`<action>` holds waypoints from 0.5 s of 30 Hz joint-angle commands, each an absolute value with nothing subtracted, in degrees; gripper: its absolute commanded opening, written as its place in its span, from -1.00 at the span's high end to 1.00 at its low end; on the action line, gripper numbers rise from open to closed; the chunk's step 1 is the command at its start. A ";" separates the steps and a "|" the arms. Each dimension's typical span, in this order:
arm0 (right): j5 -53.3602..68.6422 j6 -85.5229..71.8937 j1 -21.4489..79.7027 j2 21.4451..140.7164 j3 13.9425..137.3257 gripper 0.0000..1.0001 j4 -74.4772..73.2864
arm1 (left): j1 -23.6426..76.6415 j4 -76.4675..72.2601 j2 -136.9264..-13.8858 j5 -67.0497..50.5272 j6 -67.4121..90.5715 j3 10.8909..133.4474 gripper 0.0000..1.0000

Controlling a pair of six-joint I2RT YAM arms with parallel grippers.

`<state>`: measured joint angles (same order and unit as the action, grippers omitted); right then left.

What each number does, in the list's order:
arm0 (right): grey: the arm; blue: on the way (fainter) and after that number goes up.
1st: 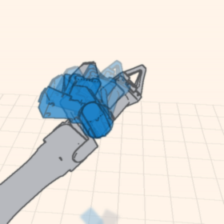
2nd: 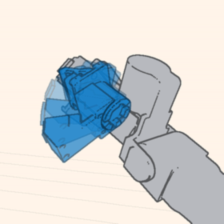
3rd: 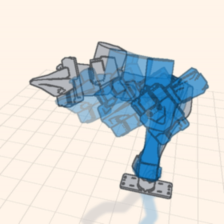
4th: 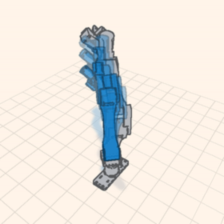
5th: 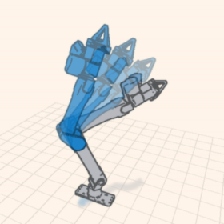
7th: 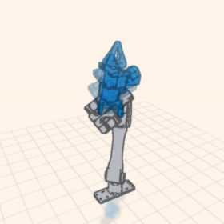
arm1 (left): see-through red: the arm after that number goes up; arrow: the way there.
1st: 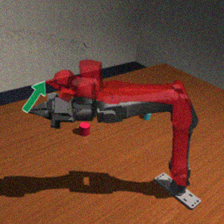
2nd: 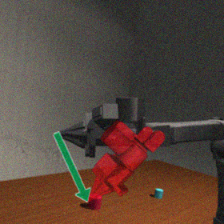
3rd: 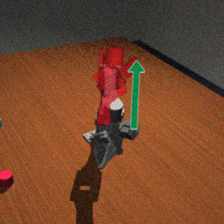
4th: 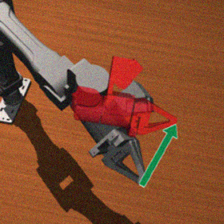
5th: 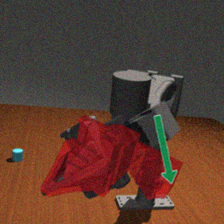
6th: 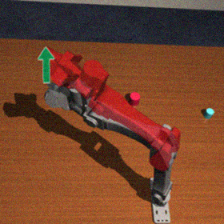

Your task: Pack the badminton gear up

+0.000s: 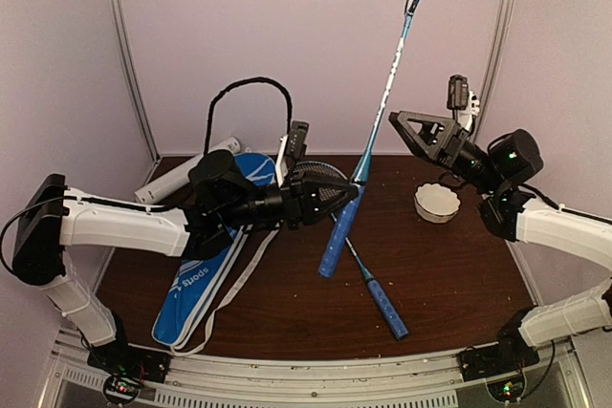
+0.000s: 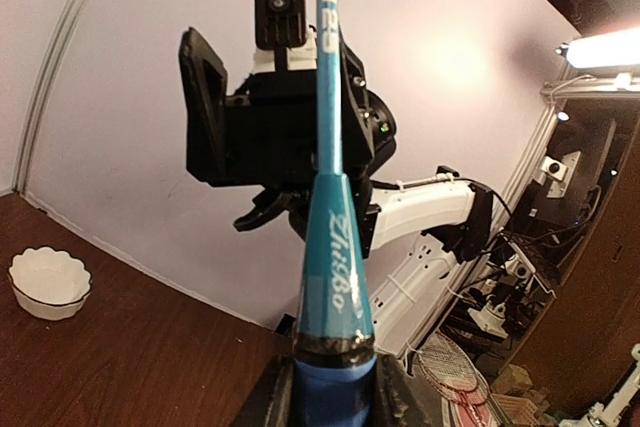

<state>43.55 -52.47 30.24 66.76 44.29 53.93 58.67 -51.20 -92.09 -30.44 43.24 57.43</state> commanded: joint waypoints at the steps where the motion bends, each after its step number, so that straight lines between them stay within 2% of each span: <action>1: 46.89 -59.91 31.11 70.79 48.47 -0.21 64.81 | 58.80 -60.15 -93.73 -35.04 46.67 60.10 1.00; 6: 47.62 -61.41 32.55 72.64 51.29 -0.13 67.00 | 58.82 -60.65 -94.66 -35.85 47.29 60.83 1.00; 15: 48.29 -63.80 33.79 74.68 54.23 0.51 69.57 | 58.80 -64.27 -96.34 -36.31 49.44 61.34 1.00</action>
<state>46.92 -61.98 33.36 73.84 52.56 66.28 58.72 -56.90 -95.94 -35.40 48.56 59.37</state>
